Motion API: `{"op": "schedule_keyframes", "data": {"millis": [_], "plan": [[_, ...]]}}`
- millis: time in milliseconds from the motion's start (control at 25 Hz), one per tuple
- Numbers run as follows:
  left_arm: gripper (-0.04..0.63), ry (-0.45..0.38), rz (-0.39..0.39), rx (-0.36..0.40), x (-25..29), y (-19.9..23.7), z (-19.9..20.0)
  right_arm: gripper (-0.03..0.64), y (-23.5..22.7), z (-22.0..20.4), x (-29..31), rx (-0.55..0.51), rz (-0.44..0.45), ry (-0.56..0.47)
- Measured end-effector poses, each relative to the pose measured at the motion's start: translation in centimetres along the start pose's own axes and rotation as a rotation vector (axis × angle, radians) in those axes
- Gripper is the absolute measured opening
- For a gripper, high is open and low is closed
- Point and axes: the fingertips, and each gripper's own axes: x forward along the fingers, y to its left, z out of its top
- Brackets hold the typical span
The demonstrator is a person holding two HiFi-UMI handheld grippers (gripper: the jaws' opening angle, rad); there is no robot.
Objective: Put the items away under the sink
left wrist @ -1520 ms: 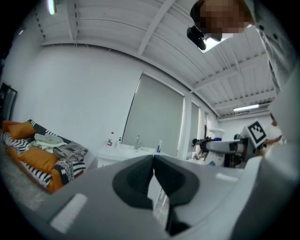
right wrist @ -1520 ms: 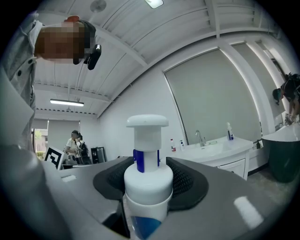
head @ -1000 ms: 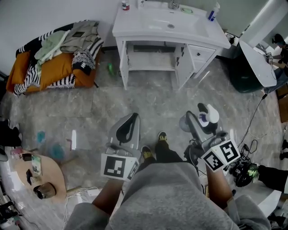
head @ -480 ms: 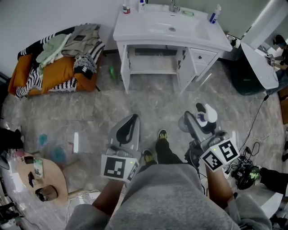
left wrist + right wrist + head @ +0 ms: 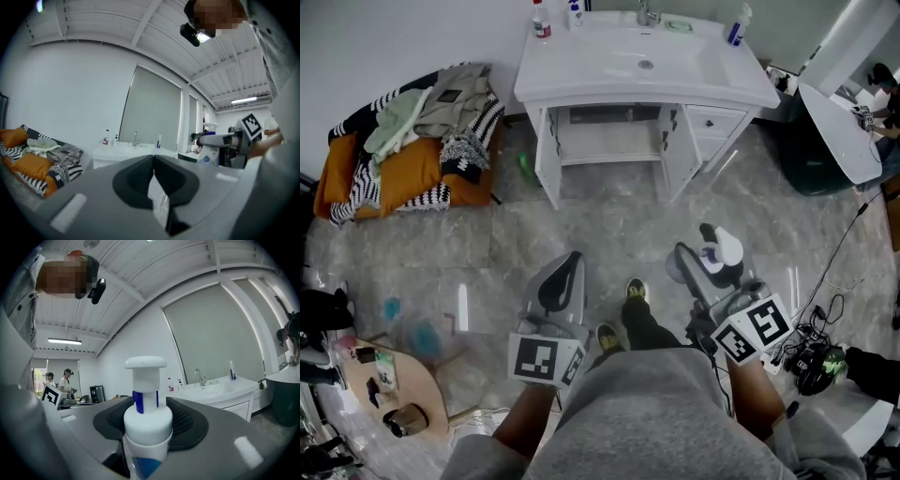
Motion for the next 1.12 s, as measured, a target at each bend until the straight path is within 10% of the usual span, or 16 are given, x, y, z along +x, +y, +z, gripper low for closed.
{"op": "schedule_keyframes", "data": {"millis": [1120], "plan": [[0.012, 0.019, 0.038, 0.016, 16.0, -1.2, 1.9, 0.218, -12.8, 1.6, 6.8, 0.028, 0.075, -0.001]]}}
